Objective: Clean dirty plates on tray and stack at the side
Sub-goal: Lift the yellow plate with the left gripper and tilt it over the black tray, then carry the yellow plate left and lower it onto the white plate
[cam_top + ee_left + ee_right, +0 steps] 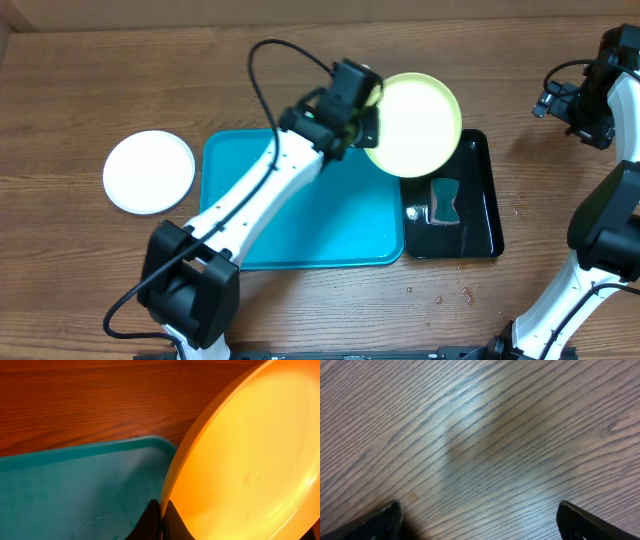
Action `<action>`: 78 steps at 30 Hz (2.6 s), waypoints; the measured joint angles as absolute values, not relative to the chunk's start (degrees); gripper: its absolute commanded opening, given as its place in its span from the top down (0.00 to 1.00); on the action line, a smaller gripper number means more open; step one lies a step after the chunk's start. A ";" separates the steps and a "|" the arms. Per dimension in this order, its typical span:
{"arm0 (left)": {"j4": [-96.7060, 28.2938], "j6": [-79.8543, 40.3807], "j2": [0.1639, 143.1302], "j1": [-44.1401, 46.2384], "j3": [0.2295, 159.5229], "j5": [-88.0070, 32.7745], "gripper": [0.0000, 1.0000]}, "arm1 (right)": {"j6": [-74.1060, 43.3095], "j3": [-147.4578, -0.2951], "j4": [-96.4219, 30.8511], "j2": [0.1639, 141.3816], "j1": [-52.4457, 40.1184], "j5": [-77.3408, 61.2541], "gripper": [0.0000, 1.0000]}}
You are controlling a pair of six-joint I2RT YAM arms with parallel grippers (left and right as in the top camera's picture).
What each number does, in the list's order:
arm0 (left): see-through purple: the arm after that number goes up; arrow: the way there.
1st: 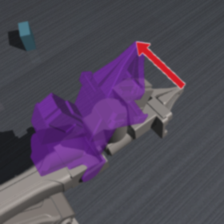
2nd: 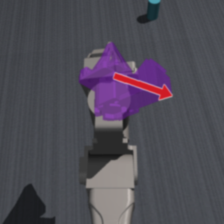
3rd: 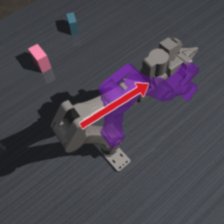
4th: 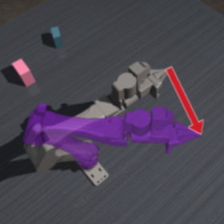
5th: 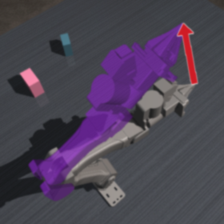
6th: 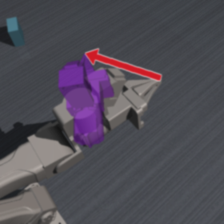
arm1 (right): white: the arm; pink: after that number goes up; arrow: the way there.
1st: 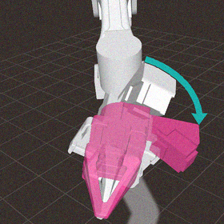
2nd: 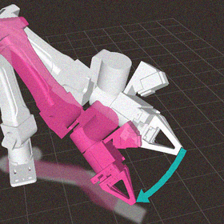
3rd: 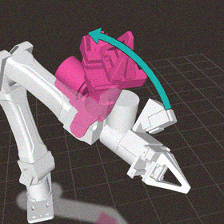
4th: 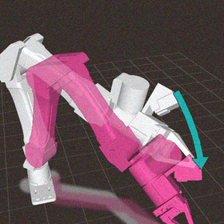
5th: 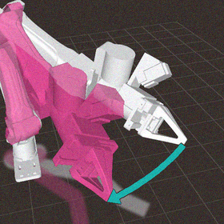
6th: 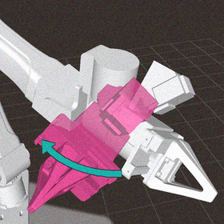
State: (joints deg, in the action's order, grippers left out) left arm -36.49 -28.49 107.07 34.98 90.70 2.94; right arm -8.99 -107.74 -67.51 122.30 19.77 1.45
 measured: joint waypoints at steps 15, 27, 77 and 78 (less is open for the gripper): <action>-27.62 -14.85 107.07 45.10 90.70 30.76 0.96 | -8.97 -107.74 -67.53 122.30 19.79 1.45 0.00; -8.29 7.27 107.15 53.74 90.83 54.08 0.96 | -8.99 -107.74 -67.53 122.30 19.79 1.48 0.00; -34.39 -27.42 107.81 50.87 91.50 27.86 0.96 | -8.95 -107.74 -67.53 122.30 19.79 1.45 0.00; -35.09 -29.39 107.81 48.69 91.50 24.75 0.96 | -8.99 -107.74 -67.51 122.30 19.79 1.43 0.00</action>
